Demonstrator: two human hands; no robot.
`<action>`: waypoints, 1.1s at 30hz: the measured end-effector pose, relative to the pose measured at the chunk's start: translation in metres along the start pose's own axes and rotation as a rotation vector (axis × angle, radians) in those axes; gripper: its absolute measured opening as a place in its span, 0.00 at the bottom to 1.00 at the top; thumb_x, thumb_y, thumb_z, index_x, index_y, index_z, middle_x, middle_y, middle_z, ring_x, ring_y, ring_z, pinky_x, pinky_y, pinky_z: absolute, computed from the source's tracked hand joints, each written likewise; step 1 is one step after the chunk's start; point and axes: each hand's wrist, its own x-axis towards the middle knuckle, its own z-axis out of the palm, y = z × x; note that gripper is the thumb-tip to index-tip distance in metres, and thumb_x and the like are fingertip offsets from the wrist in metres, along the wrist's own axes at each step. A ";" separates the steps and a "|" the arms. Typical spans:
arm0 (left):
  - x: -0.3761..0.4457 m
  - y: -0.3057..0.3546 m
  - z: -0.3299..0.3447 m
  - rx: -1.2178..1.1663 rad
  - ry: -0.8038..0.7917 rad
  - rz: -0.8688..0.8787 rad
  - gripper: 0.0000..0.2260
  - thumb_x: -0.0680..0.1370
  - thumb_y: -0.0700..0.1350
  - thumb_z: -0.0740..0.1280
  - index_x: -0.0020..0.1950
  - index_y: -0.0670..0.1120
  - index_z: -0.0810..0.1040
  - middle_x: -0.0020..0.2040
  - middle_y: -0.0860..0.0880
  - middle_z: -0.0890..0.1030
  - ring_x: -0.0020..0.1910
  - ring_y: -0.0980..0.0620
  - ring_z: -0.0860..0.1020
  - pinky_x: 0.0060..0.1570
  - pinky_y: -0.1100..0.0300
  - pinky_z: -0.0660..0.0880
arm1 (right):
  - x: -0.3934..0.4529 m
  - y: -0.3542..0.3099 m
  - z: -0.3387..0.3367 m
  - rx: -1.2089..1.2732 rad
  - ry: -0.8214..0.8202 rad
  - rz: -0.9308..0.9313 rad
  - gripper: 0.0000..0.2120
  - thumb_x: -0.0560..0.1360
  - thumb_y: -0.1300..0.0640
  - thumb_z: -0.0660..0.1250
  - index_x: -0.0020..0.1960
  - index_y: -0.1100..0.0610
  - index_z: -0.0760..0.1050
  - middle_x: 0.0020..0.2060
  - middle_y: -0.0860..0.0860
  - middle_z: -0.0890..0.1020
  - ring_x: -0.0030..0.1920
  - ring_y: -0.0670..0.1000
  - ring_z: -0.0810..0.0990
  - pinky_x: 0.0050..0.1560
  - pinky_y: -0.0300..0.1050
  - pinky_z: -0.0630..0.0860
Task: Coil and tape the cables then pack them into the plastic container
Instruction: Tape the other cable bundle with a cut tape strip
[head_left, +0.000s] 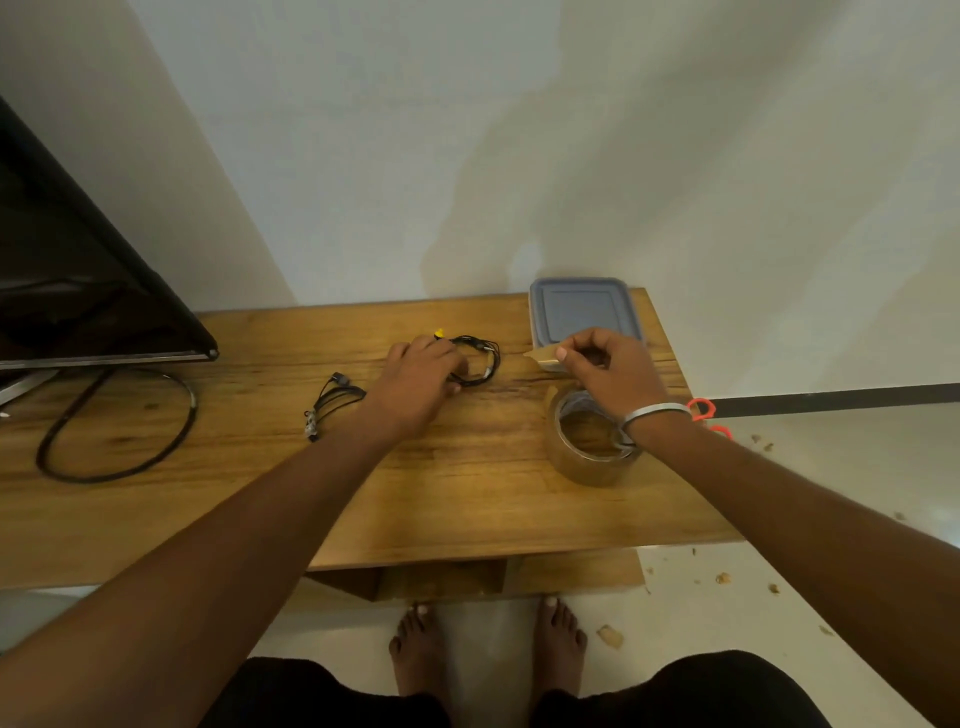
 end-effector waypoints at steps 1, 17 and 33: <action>0.001 -0.001 0.001 0.013 0.001 0.016 0.10 0.80 0.47 0.63 0.61 0.51 0.74 0.64 0.53 0.73 0.67 0.51 0.65 0.64 0.54 0.58 | 0.000 0.001 0.000 -0.006 0.001 -0.001 0.06 0.75 0.55 0.67 0.50 0.55 0.78 0.40 0.47 0.79 0.40 0.42 0.76 0.41 0.30 0.70; 0.012 0.003 -0.015 -0.443 0.155 0.023 0.02 0.82 0.41 0.59 0.53 0.44 0.70 0.40 0.48 0.80 0.41 0.50 0.76 0.47 0.60 0.71 | -0.001 -0.004 0.000 0.007 -0.009 0.030 0.07 0.75 0.55 0.67 0.51 0.56 0.78 0.40 0.46 0.78 0.40 0.40 0.75 0.38 0.26 0.69; -0.025 0.039 -0.060 -1.060 0.043 -0.229 0.05 0.83 0.41 0.60 0.51 0.44 0.74 0.35 0.49 0.73 0.33 0.52 0.72 0.36 0.57 0.77 | -0.016 -0.065 -0.006 -0.038 -0.143 -0.088 0.08 0.73 0.55 0.69 0.48 0.60 0.78 0.43 0.54 0.81 0.45 0.50 0.79 0.44 0.36 0.74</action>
